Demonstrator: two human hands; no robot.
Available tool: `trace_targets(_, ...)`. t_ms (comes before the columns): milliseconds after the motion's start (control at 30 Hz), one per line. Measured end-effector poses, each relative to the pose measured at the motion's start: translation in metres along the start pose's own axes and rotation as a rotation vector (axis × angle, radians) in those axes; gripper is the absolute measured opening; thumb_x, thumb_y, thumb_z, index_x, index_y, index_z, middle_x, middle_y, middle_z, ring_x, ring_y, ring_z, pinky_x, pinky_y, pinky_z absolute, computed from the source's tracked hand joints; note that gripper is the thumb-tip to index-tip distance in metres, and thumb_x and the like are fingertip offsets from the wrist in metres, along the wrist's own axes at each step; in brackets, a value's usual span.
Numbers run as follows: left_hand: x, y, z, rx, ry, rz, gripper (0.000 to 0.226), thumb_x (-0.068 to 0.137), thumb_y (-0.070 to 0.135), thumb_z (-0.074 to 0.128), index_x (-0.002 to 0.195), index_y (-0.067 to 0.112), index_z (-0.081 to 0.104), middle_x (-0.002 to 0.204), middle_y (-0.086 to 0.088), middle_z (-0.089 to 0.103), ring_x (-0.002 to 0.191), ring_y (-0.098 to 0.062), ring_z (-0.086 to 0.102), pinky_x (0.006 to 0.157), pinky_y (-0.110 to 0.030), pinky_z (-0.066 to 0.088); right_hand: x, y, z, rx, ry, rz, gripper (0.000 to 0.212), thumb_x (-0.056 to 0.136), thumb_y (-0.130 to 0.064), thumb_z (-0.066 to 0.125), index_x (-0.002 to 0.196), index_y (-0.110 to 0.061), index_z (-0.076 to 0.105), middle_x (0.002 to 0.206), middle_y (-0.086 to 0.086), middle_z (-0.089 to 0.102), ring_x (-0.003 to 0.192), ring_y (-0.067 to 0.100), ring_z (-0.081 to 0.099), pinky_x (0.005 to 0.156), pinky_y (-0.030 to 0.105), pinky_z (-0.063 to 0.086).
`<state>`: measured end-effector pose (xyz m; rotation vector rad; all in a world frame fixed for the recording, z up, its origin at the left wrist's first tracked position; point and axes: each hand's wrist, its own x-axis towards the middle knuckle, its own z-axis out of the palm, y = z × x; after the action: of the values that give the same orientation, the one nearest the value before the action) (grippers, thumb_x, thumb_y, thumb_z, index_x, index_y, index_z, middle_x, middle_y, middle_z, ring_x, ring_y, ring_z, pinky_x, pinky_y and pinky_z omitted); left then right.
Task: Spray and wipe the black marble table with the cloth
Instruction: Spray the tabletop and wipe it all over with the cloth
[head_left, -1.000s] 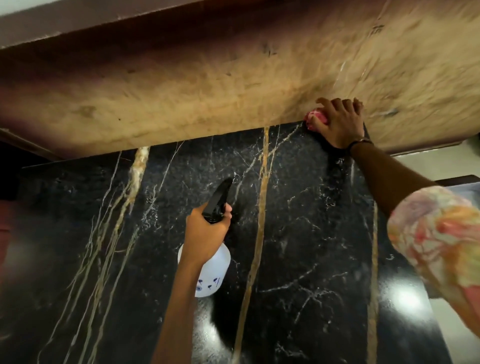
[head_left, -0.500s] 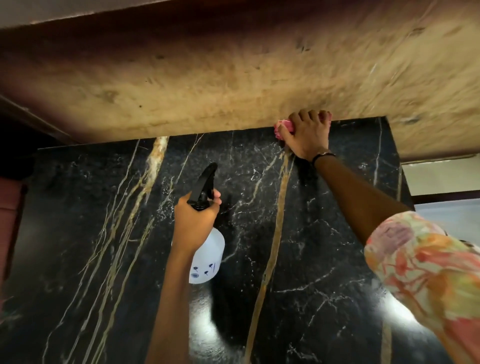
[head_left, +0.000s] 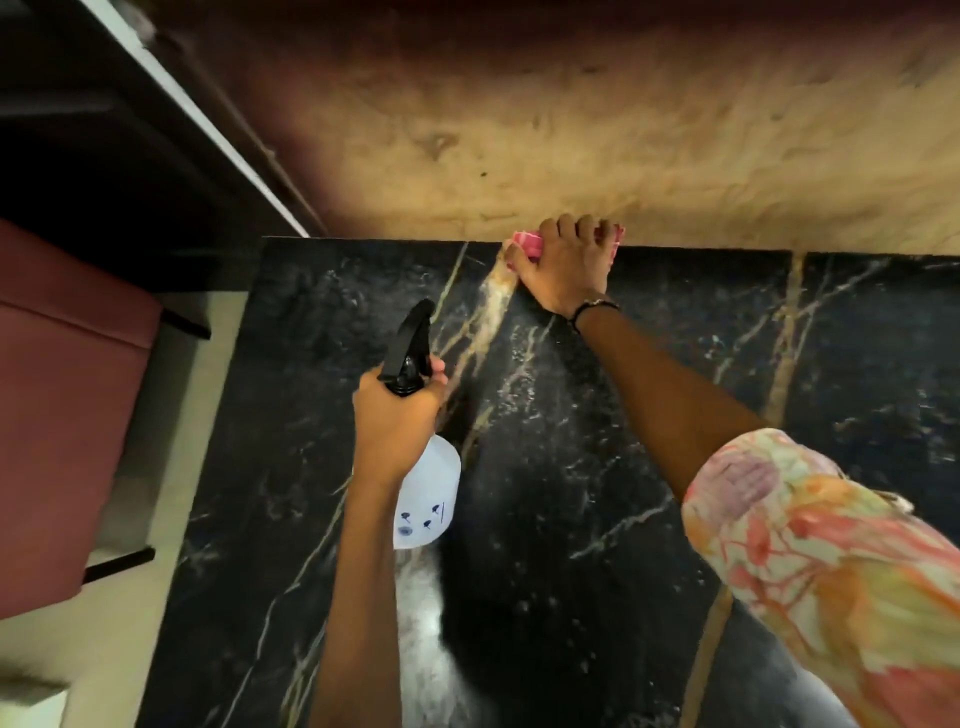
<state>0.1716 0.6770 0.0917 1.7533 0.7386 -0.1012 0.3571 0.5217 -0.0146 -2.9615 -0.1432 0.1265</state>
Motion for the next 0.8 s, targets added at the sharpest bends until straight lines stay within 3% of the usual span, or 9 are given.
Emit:
trace_targets(167, 0.028, -0.013, -0.059, -0.022, 0.034, -0.021, 0.023, 0.08, 0.004, 0.059, 0.076, 0.025, 0.069, 0.078, -0.004, 0.067, 0.051, -0.007, 0.049, 0.052, -0.027, 0.038, 0.018, -0.098, 0.017, 0.011, -0.018, -0.078, 0.082, 0.087, -0.075, 0.028, 0.125, -0.007, 0.055, 0.132, 0.013, 0.053, 0.125, 0.035, 0.042, 0.108, 0.056, 0.022)
trace_targets(333, 0.045, -0.027, -0.109, -0.038, 0.093, -0.044, 0.017, 0.083, 0.003, 0.061, 0.086, 0.018, 0.069, 0.093, -0.011, 0.071, 0.072, -0.025, 0.055, 0.079, -0.05, 0.049, 0.037, -0.195, 0.034, 0.026, -0.058, -0.181, 0.091, 0.078, -0.084, 0.031, 0.126, -0.01, 0.054, 0.131, 0.011, 0.054, 0.123, 0.032, 0.043, 0.103, 0.051, 0.025)
trace_targets(400, 0.049, -0.03, -0.126, -0.049, 0.125, -0.034, 0.021, 0.083, 0.002, 0.06, 0.081, 0.021, 0.069, 0.091, -0.01, 0.071, 0.074, -0.026, 0.057, 0.076, -0.045, 0.047, 0.045, -0.236, 0.041, 0.057, -0.09, -0.241, 0.091, 0.076, -0.084, 0.036, 0.128, -0.012, 0.051, 0.132, 0.009, 0.052, 0.124, 0.031, 0.043, 0.104, 0.049, 0.025)
trace_targets(500, 0.048, -0.035, -0.145, -0.057, 0.136, -0.03, 0.025, 0.082, -0.001, 0.059, 0.078, 0.022, 0.068, 0.086, -0.005, 0.071, 0.067, -0.014, 0.055, 0.079, -0.041, 0.046, 0.057, -0.283, 0.049, 0.108, -0.106, -0.328, 0.083, 0.079, -0.077, 0.045, 0.132, -0.014, 0.048, 0.137, 0.008, 0.05, 0.126, 0.029, 0.042, 0.108, 0.045, 0.024)
trace_targets(667, 0.044, -0.039, -0.158, -0.045, 0.132, -0.047, 0.025, 0.083, -0.002, 0.059, 0.081, 0.021, 0.067, 0.085, -0.003, 0.07, 0.065, -0.011, 0.054, 0.087, -0.055, 0.049, 0.064, -0.29, 0.054, 0.173, -0.092, -0.47, 0.067, 0.084, -0.066, 0.049, 0.135, -0.022, 0.046, 0.134, 0.001, 0.052, 0.123, 0.025, 0.047, 0.107, 0.041, 0.027)
trace_targets(800, 0.039, -0.039, -0.156, -0.06, 0.116, -0.048, 0.026, 0.083, -0.003, 0.058, 0.081, 0.021, 0.067, 0.084, -0.003, 0.069, 0.065, -0.011, 0.054, 0.081, -0.049, 0.049, 0.065, -0.245, 0.045, 0.145, -0.105, -0.431, 0.069, 0.085, -0.071, 0.045, 0.135, -0.022, 0.048, 0.131, 0.003, 0.055, 0.119, 0.026, 0.051, 0.101, 0.041, 0.035)
